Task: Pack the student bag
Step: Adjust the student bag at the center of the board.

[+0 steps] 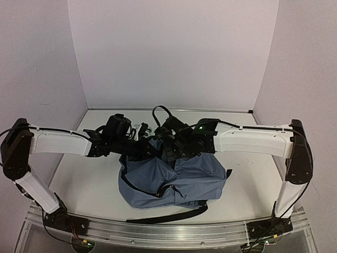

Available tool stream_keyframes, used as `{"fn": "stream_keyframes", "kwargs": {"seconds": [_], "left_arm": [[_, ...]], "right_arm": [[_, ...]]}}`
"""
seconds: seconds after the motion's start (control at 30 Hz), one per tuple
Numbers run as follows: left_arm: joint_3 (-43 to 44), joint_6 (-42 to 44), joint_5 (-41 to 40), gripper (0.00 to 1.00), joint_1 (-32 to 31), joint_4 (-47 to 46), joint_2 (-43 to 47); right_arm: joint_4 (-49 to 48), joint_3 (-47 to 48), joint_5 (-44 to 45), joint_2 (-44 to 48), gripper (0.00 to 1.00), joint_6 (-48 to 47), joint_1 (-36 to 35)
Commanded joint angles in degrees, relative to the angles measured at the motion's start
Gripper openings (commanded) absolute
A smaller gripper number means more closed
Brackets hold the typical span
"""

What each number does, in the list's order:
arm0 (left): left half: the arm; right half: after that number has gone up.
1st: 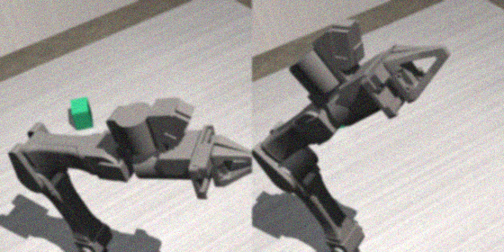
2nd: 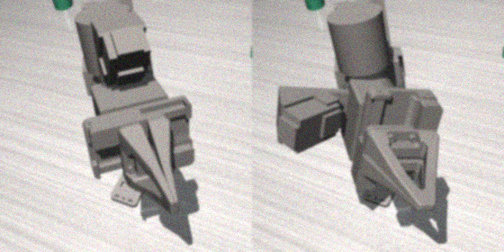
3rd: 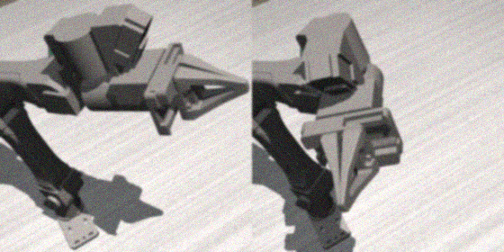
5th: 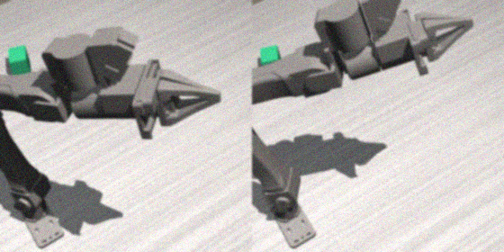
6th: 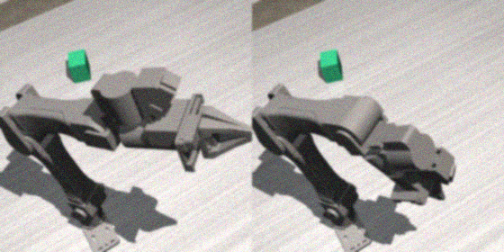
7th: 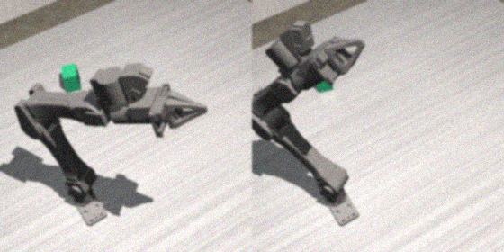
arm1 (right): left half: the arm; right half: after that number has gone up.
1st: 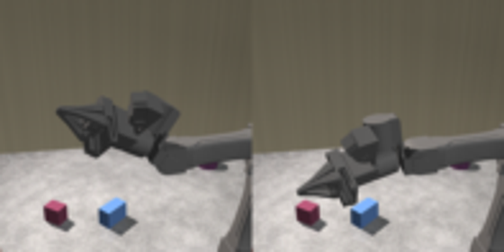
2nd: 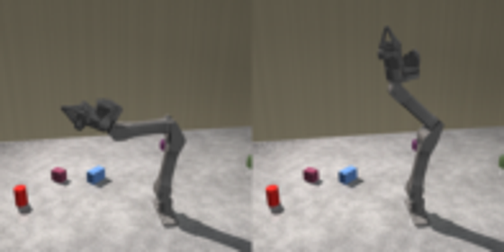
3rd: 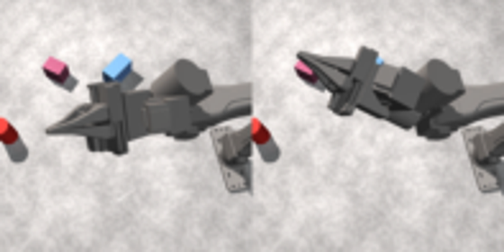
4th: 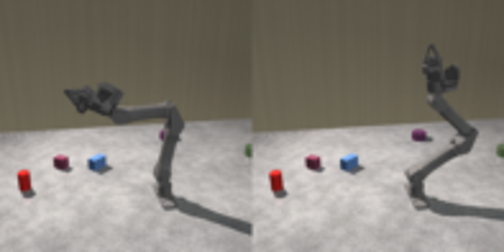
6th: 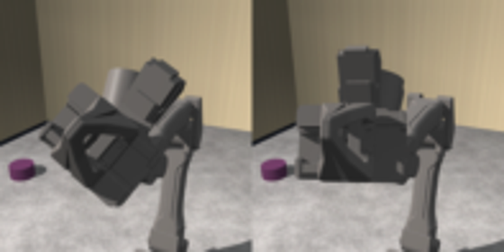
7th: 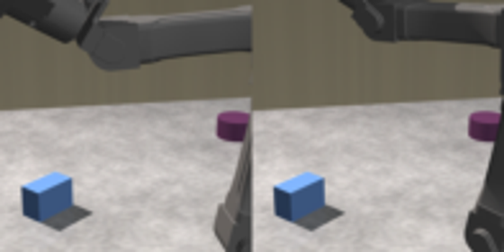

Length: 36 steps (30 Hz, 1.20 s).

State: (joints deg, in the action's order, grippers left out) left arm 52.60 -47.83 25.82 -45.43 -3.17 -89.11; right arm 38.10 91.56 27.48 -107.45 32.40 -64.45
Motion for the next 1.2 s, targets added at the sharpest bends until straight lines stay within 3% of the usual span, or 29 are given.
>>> {"fn": "stream_keyframes", "kwargs": {"seconds": [0.0, 0.07, 0.13, 0.27, 0.53, 0.83, 1.17], "left_arm": [[-1.63, 2.80, -1.68, 0.44, -0.36, -3.05, 6.71], [-1.66, 5.14, -2.77, 0.59, -0.36, -0.97, 9.16], [-0.60, 7.48, -4.52, 0.66, -0.37, 3.06, 10.50], [1.65, 10.39, -4.23, 0.49, -0.38, 8.21, 10.61], [5.92, 9.52, 2.69, 0.20, -3.34, 1.22, 2.49], [7.99, 4.37, 4.20, 0.13, -5.92, -10.36, -4.98], [5.91, 4.30, -1.70, 0.12, -6.55, -15.34, -4.72]], "right_arm": [[0.48, 1.98, 3.59, 5.62, 0.00, 3.39, -0.39], [-0.60, 0.88, 4.20, 8.14, 0.00, 4.18, -0.36], [-1.78, -0.07, 4.22, 10.14, 0.00, 4.31, -0.33], [-2.78, -0.70, 3.32, 11.04, 0.00, 4.93, -0.40], [-4.33, -1.43, 2.06, 10.40, 0.00, 6.12, -0.37], [-5.65, -3.41, 1.63, 11.04, 0.00, 6.99, -0.40], [-6.43, -5.25, 2.37, 10.92, 0.00, 8.22, -0.35]]}}
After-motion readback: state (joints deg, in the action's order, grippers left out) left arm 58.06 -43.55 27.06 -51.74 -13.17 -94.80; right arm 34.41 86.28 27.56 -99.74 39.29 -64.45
